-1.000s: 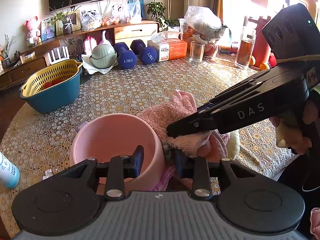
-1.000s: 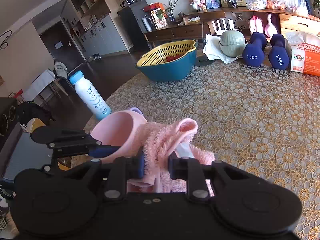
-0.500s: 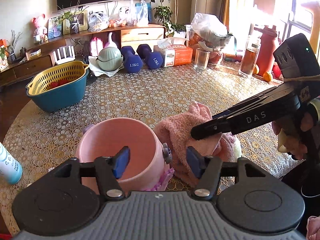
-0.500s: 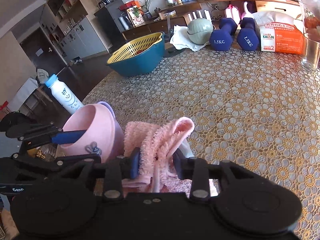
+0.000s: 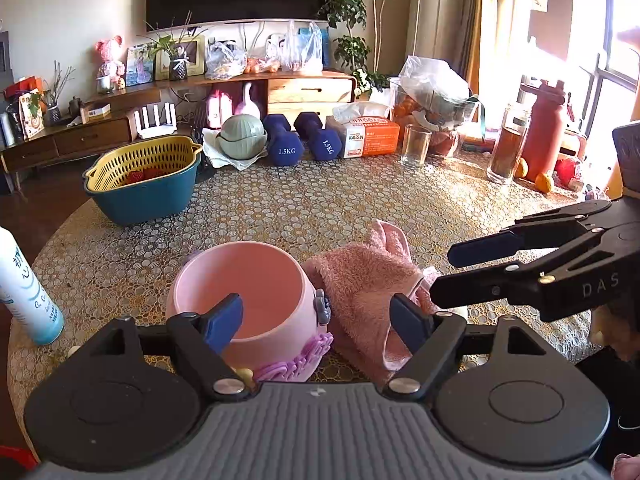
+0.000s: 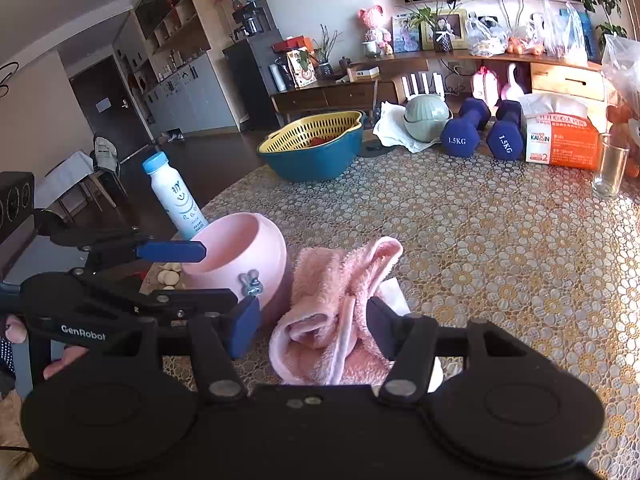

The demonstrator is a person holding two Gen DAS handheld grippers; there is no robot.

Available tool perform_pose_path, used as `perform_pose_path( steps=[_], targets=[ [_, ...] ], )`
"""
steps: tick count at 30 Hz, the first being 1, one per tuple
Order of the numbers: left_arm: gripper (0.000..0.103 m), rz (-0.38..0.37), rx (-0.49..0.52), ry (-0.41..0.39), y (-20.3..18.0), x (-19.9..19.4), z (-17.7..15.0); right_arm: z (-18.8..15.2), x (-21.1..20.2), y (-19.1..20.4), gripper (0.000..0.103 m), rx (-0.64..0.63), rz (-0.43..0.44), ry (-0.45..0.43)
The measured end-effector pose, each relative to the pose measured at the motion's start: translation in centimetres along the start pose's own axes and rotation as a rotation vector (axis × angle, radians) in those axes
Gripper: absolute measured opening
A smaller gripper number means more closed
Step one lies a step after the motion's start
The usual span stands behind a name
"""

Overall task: Clean bowl
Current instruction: 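Set the mug on the table with the left tool while the right tool releases the towel beside it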

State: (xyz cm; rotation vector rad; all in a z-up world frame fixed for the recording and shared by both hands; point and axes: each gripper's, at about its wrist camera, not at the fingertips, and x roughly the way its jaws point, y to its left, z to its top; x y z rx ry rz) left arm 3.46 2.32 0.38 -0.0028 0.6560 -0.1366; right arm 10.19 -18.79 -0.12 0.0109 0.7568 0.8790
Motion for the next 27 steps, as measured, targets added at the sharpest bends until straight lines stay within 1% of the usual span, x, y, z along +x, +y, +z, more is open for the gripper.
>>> perform_pose_path(
  steps=[4, 8, 9, 10, 12, 14, 18, 23, 27],
  targets=[
    [0.085, 0.04, -0.015, -0.024, -0.8, -0.9, -0.5, -0.9, -1.2, 1.0, 0.064, -0.027, 0.004, -0.027],
    [0.087, 0.051, -0.044, -0.037, -1.2, -1.5, -1.0, -1.6, -2.2, 1.3, 0.07, -0.023, 0.006, -0.064],
    [0.091, 0.06, -0.049, -0.041, -1.3, -1.7, -1.1, -1.7, -2.5, 1.3, 0.071, -0.019, 0.008, -0.078],
    [0.097, 0.069, -0.053, -0.045, -1.4, -1.8, -1.2, -1.9, -2.7, 1.4, 0.072, -0.016, 0.007, -0.091],
    [0.102, 0.086, -0.06, -0.058, -1.6, -2.1, -1.4, -2.3, -3.3, 1.5, 0.074, -0.009, 0.001, -0.115],
    [0.102, 0.102, -0.071, -0.064, -1.8, -2.3, -1.6, -2.6, -3.7, 1.6, 0.078, -0.009, -0.006, -0.137],
    [0.103, 0.125, -0.095, -0.075, -2.0, -2.6, -1.9, -3.0, -4.4, 2.0, 0.08, -0.027, -0.024, -0.161],
    [0.103, 0.146, -0.099, -0.093, -2.6, -3.0, -2.3, -3.6, -5.1, 2.4, 0.081, -0.029, -0.025, -0.174],
    [0.103, 0.142, -0.114, -0.093, -2.8, -3.1, -2.3, -3.7, -5.2, 2.6, 0.081, -0.023, -0.028, -0.175]
  ],
)
